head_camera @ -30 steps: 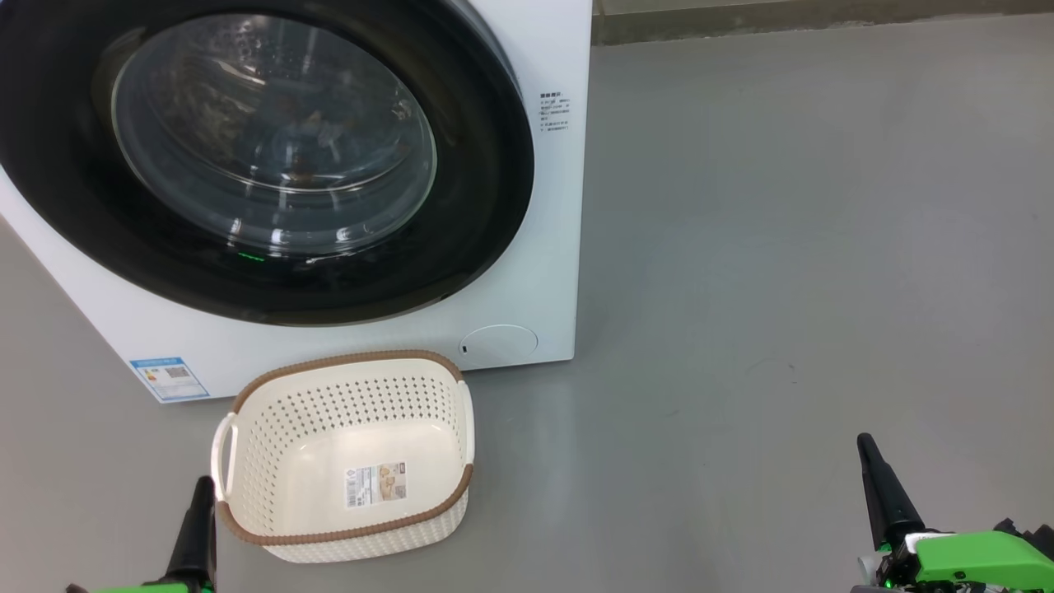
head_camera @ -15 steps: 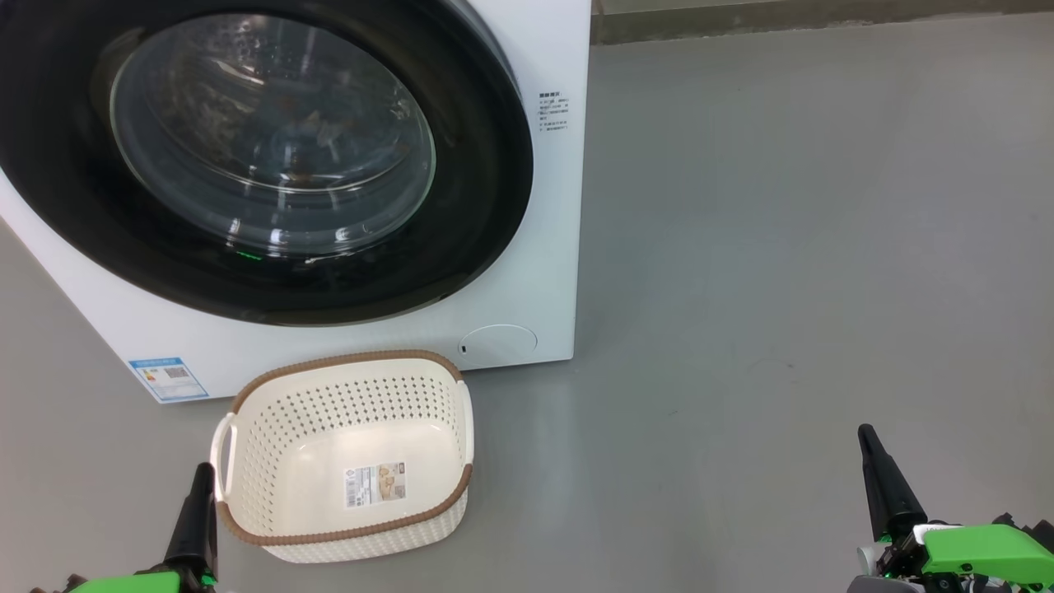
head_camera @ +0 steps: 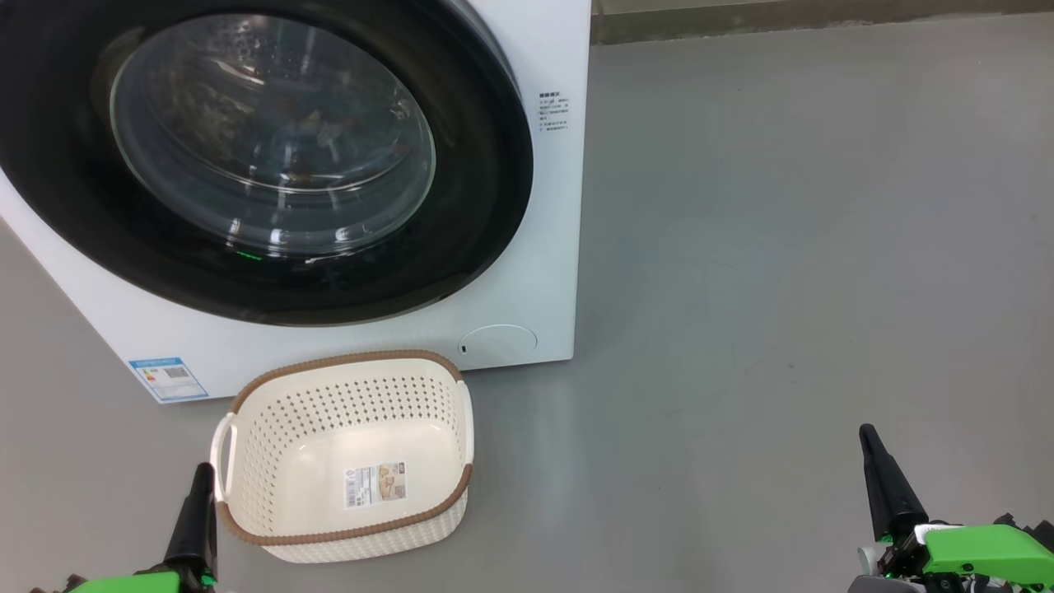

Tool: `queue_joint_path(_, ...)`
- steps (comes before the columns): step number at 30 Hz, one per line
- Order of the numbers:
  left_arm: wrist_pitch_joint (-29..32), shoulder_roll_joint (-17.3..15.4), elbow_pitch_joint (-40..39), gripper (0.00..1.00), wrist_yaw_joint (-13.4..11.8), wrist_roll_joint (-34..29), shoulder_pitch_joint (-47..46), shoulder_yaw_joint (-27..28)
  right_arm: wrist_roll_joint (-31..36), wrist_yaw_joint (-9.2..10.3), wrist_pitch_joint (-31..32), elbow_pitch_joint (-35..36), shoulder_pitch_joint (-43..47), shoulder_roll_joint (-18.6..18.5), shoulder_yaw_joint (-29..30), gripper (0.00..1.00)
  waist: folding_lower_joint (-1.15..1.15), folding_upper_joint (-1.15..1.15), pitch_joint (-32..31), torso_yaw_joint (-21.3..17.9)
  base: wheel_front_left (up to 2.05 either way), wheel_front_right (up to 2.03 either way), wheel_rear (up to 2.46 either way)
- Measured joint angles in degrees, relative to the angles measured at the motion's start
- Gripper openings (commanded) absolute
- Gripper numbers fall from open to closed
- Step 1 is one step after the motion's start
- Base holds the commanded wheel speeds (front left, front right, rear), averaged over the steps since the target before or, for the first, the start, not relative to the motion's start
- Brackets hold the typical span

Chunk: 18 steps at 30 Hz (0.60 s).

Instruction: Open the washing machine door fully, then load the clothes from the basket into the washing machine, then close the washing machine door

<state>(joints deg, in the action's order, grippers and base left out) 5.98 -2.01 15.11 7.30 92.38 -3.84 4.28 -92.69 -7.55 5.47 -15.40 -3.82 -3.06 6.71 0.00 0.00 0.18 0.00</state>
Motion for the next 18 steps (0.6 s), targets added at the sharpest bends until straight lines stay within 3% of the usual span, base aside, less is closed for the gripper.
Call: queue_joint_path(18, 0.07, 0.01, 0.0, 0.0, 0.0, -0.01, 0.0, 0.09, 0.01, 0.0, 0.08, -0.01, -0.01, 0.05, 0.22, 0.0, 0.0, 0.0, 0.0, 0.0, 0.0, 0.0, 0.0)
